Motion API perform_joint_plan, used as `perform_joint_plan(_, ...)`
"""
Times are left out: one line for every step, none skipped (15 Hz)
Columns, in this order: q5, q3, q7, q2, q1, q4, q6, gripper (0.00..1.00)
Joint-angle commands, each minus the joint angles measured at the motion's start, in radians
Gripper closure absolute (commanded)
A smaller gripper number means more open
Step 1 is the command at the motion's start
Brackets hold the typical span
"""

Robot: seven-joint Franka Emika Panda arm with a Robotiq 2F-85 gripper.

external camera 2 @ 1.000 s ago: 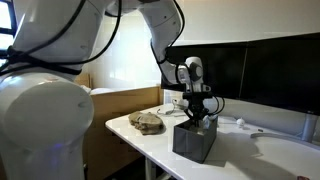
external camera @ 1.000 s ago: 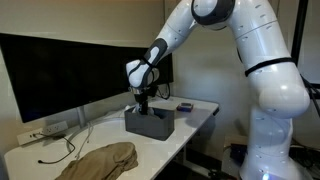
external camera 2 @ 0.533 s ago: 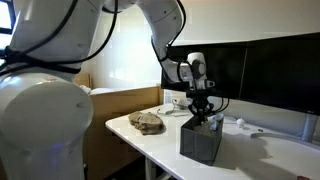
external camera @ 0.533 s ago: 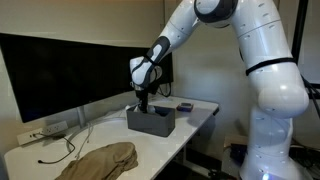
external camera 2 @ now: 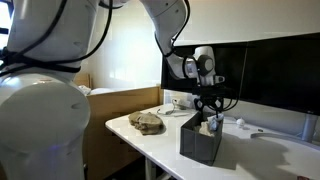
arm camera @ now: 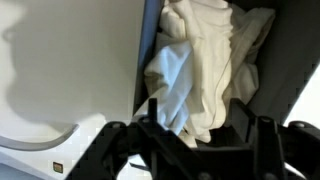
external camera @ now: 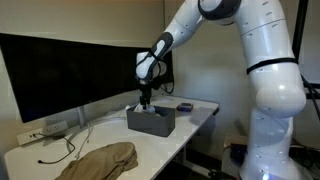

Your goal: Pick up the clothes from the table and put them in the box

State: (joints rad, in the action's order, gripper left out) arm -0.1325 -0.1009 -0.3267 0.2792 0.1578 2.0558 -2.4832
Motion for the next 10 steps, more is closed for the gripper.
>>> perform_joint_plan(0.043,-0.005,0.005,0.021,0.028,-0.010,0.008,0.01)
perform_joint_plan(0.056,-0.006,0.002,0.033,0.035,-0.017,0.018,0.00)
perform_joint_plan(0.067,-0.006,-0.002,0.042,0.042,-0.022,0.028,0.00)
perform_joint_plan(0.075,-0.005,-0.003,0.054,0.047,-0.027,0.036,0.00)
perform_joint_plan(0.084,-0.004,-0.005,0.062,0.052,-0.031,0.045,0.00)
perform_joint_plan(0.088,-0.003,-0.004,0.069,0.056,-0.035,0.049,0.00)
perform_joint_plan(0.090,-0.003,-0.002,0.072,0.057,-0.037,0.051,0.00)
perform_joint_plan(0.090,-0.002,0.002,0.070,0.057,-0.041,0.048,0.00)
perform_joint_plan(0.091,-0.001,0.005,0.067,0.057,-0.045,0.044,0.00)
perform_joint_plan(0.092,0.001,0.006,0.055,0.055,-0.047,0.037,0.00)
